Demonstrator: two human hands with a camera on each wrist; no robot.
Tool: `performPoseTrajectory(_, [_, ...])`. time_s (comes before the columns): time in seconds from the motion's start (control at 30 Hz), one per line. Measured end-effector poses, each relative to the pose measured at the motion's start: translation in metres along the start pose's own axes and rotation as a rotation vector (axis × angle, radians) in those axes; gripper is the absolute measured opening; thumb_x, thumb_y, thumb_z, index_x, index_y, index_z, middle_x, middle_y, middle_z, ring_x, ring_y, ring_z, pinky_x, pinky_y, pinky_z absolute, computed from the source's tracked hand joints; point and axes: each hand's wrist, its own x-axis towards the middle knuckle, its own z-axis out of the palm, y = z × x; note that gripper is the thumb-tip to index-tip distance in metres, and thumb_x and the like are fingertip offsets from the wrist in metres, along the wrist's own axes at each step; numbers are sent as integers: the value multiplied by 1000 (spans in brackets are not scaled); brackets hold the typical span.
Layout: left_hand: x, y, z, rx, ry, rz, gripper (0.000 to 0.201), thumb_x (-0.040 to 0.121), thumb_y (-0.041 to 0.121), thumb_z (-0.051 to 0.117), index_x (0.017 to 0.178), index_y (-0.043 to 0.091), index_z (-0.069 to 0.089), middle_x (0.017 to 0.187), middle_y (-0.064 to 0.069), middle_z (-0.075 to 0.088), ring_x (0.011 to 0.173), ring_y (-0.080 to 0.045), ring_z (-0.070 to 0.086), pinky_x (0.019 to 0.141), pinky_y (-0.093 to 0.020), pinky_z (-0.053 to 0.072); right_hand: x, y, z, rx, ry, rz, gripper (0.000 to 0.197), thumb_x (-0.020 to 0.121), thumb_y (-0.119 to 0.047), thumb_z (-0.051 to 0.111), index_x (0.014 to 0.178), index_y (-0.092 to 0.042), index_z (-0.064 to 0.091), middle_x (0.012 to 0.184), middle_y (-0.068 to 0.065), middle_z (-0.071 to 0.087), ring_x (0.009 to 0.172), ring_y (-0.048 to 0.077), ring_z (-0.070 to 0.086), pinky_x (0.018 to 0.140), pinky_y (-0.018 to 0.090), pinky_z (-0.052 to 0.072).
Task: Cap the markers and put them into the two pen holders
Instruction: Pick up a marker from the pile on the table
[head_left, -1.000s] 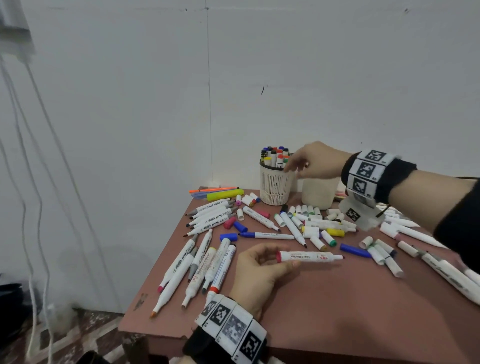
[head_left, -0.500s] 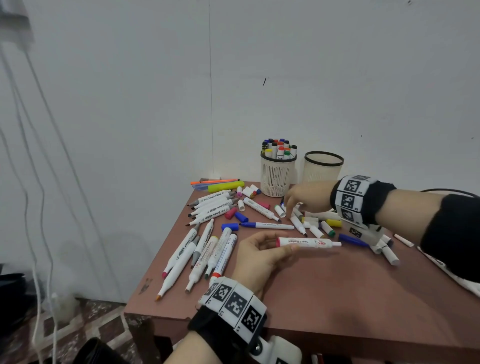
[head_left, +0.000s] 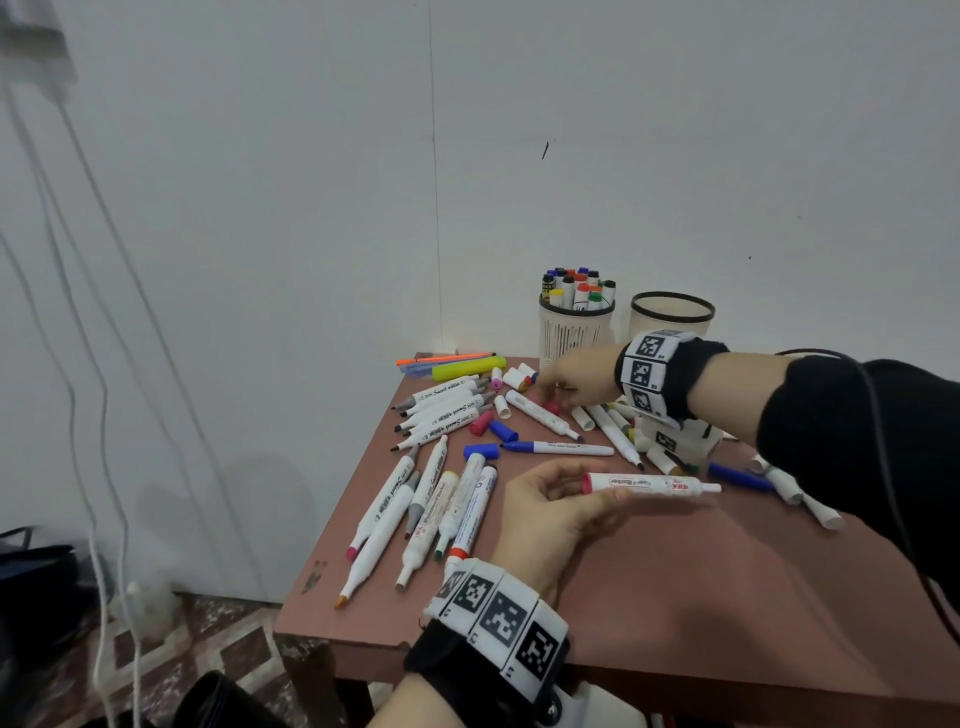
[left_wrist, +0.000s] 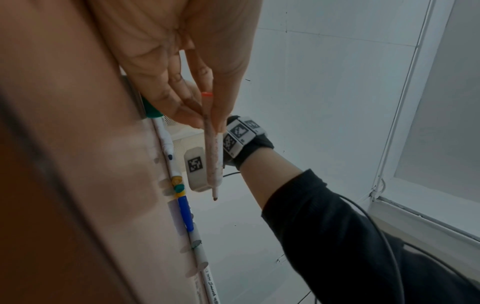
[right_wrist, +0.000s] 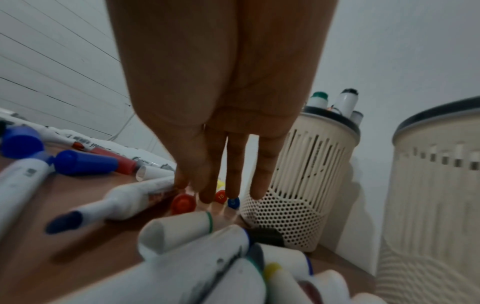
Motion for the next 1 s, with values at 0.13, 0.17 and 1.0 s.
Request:
performPoseTrajectory(0.13, [2,-1,-1,9,-10,-6,25,72,-11,73,92,2,67,92,-20,70,60,-13,66,52,-20,52,6,-1,-1,-14,-65,-8,33,95,-16,52,128,-19,56,91,-9,55,85,9,48,70,16,34])
performPoseTrajectory(0.17, [2,-1,-1,8,-13,-5,25,72,-10,73,92,3,67,93,-21,70,61,-14,67,53,-20,52,7,0,-1,-12,-64,-11,32,95,-17,53,127,-18,57,83,-13,50,79,6,45,65,14,32])
performPoseTrajectory(1.0, [-1,1,2,17,53,7,26,76,-8,68,100,-1,63,90,-16,69,69,-19,68,57,-24,57,-208,-32,-13,1222,816,167,14,83,-3,68,92,-13,68,79,12,68,66,21,61,67,30,52])
